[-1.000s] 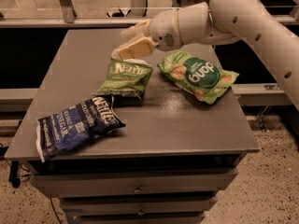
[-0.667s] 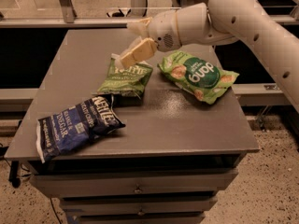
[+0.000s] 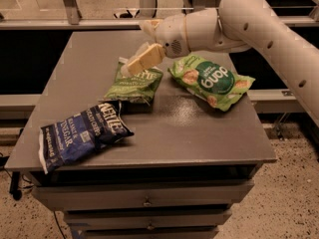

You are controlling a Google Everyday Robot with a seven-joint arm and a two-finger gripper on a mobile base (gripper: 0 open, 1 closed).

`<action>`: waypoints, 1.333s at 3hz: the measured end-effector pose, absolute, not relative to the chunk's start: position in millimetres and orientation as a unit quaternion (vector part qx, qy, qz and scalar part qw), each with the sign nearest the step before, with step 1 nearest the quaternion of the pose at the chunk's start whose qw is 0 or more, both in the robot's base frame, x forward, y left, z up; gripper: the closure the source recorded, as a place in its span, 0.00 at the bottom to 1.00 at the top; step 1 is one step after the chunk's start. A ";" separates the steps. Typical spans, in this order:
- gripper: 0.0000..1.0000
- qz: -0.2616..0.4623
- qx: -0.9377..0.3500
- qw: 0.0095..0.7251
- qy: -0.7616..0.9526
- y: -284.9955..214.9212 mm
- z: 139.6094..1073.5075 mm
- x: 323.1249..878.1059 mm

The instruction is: Move green jalapeno chip bag near blue chip bag

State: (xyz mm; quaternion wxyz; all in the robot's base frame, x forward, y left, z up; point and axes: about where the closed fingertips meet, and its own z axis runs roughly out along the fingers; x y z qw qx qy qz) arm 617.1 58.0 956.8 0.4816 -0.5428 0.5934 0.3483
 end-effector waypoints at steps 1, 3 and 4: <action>0.00 0.319 -0.528 0.506 0.603 37.2 942.2 631.9; 0.00 0.213 -0.507 0.547 0.631 -63.0 942.0 678.3; 0.00 0.213 -0.507 0.547 0.631 -62.9 942.0 678.3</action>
Offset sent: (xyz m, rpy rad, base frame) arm 0.0710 -0.1342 -0.0275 -0.0883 -0.1848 -0.3093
